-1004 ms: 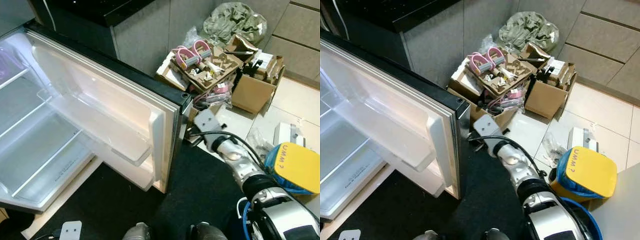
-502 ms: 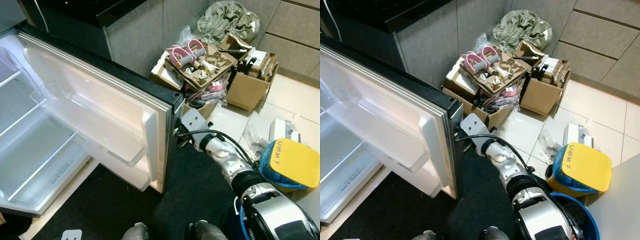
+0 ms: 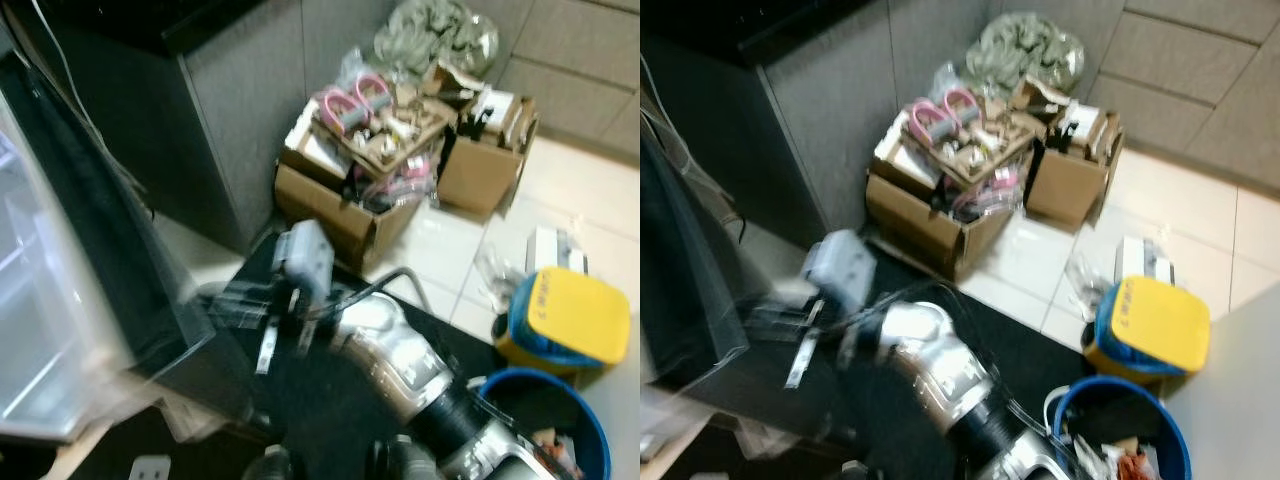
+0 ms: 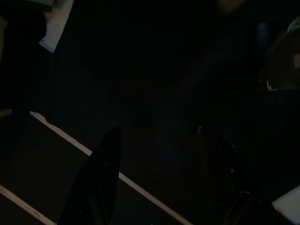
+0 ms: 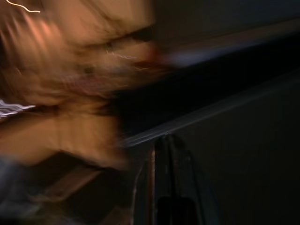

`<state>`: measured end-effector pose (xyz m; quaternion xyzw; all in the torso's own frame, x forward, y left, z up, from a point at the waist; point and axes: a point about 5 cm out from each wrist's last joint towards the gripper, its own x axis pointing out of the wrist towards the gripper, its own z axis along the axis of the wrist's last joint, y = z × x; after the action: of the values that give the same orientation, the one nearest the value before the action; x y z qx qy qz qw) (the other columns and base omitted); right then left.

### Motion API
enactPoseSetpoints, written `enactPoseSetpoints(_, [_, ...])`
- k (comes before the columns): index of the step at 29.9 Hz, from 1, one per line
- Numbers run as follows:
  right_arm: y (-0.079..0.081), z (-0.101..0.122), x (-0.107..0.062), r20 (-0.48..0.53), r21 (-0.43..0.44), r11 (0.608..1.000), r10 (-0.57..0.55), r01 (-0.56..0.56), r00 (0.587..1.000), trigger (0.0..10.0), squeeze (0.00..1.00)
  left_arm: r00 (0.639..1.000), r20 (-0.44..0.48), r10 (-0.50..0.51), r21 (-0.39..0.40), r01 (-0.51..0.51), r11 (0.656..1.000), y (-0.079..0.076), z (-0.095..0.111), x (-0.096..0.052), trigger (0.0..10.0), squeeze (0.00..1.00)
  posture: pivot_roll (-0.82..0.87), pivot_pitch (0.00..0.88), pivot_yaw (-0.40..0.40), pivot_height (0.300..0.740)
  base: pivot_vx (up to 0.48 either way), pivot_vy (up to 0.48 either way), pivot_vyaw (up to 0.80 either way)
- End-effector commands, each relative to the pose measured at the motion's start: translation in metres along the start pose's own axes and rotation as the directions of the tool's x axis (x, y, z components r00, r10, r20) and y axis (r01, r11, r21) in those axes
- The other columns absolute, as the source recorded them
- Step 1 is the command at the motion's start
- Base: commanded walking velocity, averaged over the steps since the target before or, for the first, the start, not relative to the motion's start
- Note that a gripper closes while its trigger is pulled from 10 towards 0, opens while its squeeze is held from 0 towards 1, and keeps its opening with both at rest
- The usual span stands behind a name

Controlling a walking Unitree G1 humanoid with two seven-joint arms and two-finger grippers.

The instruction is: Restocking fridge

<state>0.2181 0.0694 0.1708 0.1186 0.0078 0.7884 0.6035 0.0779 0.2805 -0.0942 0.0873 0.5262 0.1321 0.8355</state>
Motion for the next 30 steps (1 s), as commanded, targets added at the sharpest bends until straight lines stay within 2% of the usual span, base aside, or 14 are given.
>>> enactPoseSetpoints(1, [0.012, 0.010, 0.022, 0.102, 0.061, 0.993, 0.096, -0.102, 0.990, 10.0, 0.00, 0.999, -0.041, 0.005, 0.025, -0.004, 1.000, 0.002, -0.012, -0.003, 10.0, 0.00, -0.02, 0.188, -0.034, 0.740, 0.000, 0.000, 0.00])
enactPoseSetpoints(7, [-0.020, 0.011, -0.010, 0.140, 0.067, 0.985, -0.167, 0.159, 0.976, 10.0, 0.00, 0.999, -0.041, 0.003, 0.025, -0.002, 1.000, -0.003, -0.010, -0.002, 10.0, 0.00, -0.02, 0.189, -0.035, 0.740, 0.000, 0.000, 0.00])
enactPoseSetpoints(9, [-0.043, -0.008, -0.058, 0.072, 0.069, 0.895, -0.445, 0.441, 0.893, 10.0, 0.00, 0.999, -0.040, -0.001, 0.026, 0.002, 1.000, -0.006, -0.008, -0.001, 10.0, 0.00, -0.03, 0.194, -0.038, 0.740, 0.000, 0.000, 0.00])
enactPoseSetpoints(11, [-0.043, -0.008, -0.058, 0.072, 0.069, 0.895, -0.445, 0.441, 0.893, 10.0, 0.00, 0.999, -0.040, -0.001, 0.026, 0.002, 1.000, -0.006, -0.008, -0.001, 10.0, 0.00, -0.03, 0.194, -0.038, 0.740, 0.000, 0.000, 0.00])
enactPoseSetpoints(13, [-0.051, -0.033, -0.098, -0.038, 0.040, 0.777, -0.627, 0.628, 0.778, 10.0, 0.00, 1.000, -0.024, 0.007, 0.012, -0.006, 1.000, -0.007, -0.004, 0.000, 10.0, 0.00, -0.04, 0.198, -0.045, 0.740, 0.000, 0.000, 0.00])
enactPoseSetpoints(14, [-0.051, -0.033, -0.098, -0.038, 0.040, 0.777, -0.627, 0.628, 0.778, 10.0, 0.00, 1.000, -0.024, 0.007, 0.012, -0.006, 1.000, -0.007, -0.004, 0.000, 10.0, 0.00, -0.04, 0.198, -0.045, 0.740, 0.000, 0.000, 0.00])
enactPoseSetpoints(16, [-0.050, -0.065, -0.136, -0.192, -0.061, 0.636, -0.764, 0.769, 0.616, 10.0, 0.00, 0.999, 0.018, 0.031, -0.023, -0.031, 0.999, -0.005, 0.006, 0.002, 10.0, 0.00, -0.04, 0.198, -0.046, 0.740, 0.000, 0.000, 0.00])
enactPoseSetpoints(17, [-0.050, -0.065, -0.136, -0.192, -0.061, 0.636, -0.764, 0.769, 0.616, 10.0, 0.00, 0.999, 0.018, 0.031, -0.023, -0.031, 0.999, -0.005, 0.006, 0.002, 10.0, 0.00, -0.04, 0.198, -0.046, 0.740, 0.000, 0.000, 0.00])
enactPoseSetpoints(19, [-0.042, -0.093, -0.168, -0.308, -0.158, 0.517, -0.835, 0.841, 0.456, 10.0, 0.00, 0.995, 0.069, 0.068, -0.075, -0.062, 0.995, -0.001, 0.019, 0.003, 10.0, 0.00, -0.03, 0.198, -0.049, 0.740, 0.000, 0.000, 0.00])
enactPoseSetpoints(20, [-0.042, -0.093, -0.168, -0.308, -0.158, 0.517, -0.835, 0.841, 0.456, 10.0, 0.00, 0.995, 0.069, 0.068, -0.075, -0.062, 0.995, -0.001, 0.019, 0.003, 10.0, 0.00, -0.03, 0.198, -0.049, 0.740, 0.000, 0.000, 0.00])
enactPoseSetpoints(22, [-0.027, -0.128, -0.203, -0.423, -0.259, 0.390, -0.868, 0.884, 0.259, 10.0, 0.00, 0.988, 0.126, 0.094, -0.137, -0.077, 0.988, 0.003, 0.036, 0.006, 10.0, 0.00, -0.03, 0.199, -0.050, 0.740, 0.000, 0.000, 0.00])
enactPoseSetpoints(24, [-0.027, -0.128, -0.203, -0.423, -0.259, 0.390, -0.868, 0.884, 0.259, 10.0, 0.00, 0.988, 0.126, 0.094, -0.137, -0.077, 0.988, 0.003, 0.036, 0.006, 10.0, 0.00, -0.03, 0.199, -0.050, 0.740, 0.000, 0.000, 0.00])
enactPoseSetpoints(26, [-0.005, -0.155, -0.228, -0.475, -0.291, 0.280, -0.872, 0.915, 0.115, 10.0, 0.00, 0.970, 0.224, 0.092, -0.196, -0.047, 0.979, 0.004, 0.067, 0.008, 10.0, 0.00, -0.03, 0.200, -0.045, 0.740, 0.000, 0.000, 0.00])
enactPoseSetpoints(30, [0.008, -0.166, -0.238, -0.468, -0.242, 0.177, -0.883, 0.954, 0.045, 10.0, 0.00, 0.948, 0.309, 0.080, -0.203, -0.017, 0.979, 0.001, 0.095, 0.008, 10.0, 0.00, -0.04, 0.198, -0.040, 0.740, 0.000, 0.000, 0.00])
